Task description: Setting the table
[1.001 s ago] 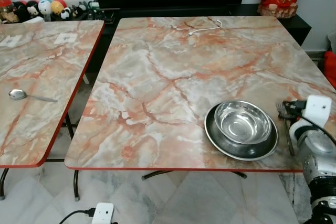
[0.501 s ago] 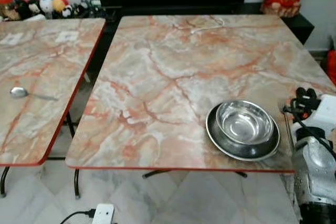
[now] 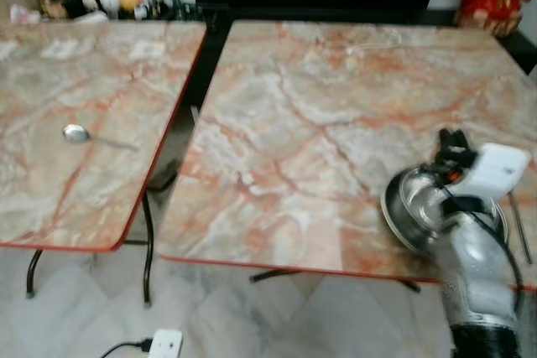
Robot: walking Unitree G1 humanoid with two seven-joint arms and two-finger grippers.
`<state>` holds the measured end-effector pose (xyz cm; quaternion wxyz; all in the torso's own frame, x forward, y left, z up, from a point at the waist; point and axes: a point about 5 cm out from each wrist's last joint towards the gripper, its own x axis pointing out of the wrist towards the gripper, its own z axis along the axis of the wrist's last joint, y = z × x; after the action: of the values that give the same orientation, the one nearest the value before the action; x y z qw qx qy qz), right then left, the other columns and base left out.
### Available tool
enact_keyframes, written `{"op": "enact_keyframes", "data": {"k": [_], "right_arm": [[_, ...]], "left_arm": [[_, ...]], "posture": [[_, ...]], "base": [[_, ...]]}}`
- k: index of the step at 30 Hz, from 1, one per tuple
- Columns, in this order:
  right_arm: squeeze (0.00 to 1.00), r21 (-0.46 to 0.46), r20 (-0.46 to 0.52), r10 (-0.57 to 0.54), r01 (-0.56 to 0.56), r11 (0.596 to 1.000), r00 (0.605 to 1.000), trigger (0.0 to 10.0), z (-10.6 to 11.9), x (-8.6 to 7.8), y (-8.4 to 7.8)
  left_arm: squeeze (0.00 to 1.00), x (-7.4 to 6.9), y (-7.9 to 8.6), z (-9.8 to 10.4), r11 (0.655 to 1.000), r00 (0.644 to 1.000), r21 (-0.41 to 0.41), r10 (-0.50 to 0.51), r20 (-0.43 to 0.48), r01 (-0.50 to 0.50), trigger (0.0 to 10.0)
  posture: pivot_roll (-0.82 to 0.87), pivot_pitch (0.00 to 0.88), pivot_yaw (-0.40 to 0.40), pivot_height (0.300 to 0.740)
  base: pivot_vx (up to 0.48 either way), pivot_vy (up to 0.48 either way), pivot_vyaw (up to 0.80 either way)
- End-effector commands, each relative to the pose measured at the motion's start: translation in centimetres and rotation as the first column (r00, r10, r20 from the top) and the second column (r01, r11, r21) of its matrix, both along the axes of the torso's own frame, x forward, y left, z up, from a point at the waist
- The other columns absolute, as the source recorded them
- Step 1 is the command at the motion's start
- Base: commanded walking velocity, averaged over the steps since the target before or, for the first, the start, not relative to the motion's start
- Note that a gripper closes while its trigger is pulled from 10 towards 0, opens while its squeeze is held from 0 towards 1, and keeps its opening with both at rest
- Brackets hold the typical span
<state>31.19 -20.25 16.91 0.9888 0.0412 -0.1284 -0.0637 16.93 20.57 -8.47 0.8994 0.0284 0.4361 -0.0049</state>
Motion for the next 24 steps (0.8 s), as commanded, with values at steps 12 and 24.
{"op": "enact_keyframes", "data": {"k": [12,24], "right_arm": [[0.00,0.037,-0.019,-0.045,0.046,0.998,0.999,10.0,-0.3,-0.2,0.0],[0.00,0.058,-0.047,-0.060,0.063,0.996,0.997,10.0,-1.0,-0.4,0.5]], "left_arm": [[0.00,-1.2,-0.4,-0.6,1.000,0.999,-0.002,-0.017,-0.046,0.017,10.0],[0.00,-1.3,-0.5,-0.7,1.000,0.999,-0.002,-0.014,-0.046,0.014,10.0]], "posture": [[-0.04,0.017,0.021,0.740],[-0.04,0.000,0.020,0.740]], "base": [[0.000,0.480,0.00],[0.000,0.480,0.00]]}}
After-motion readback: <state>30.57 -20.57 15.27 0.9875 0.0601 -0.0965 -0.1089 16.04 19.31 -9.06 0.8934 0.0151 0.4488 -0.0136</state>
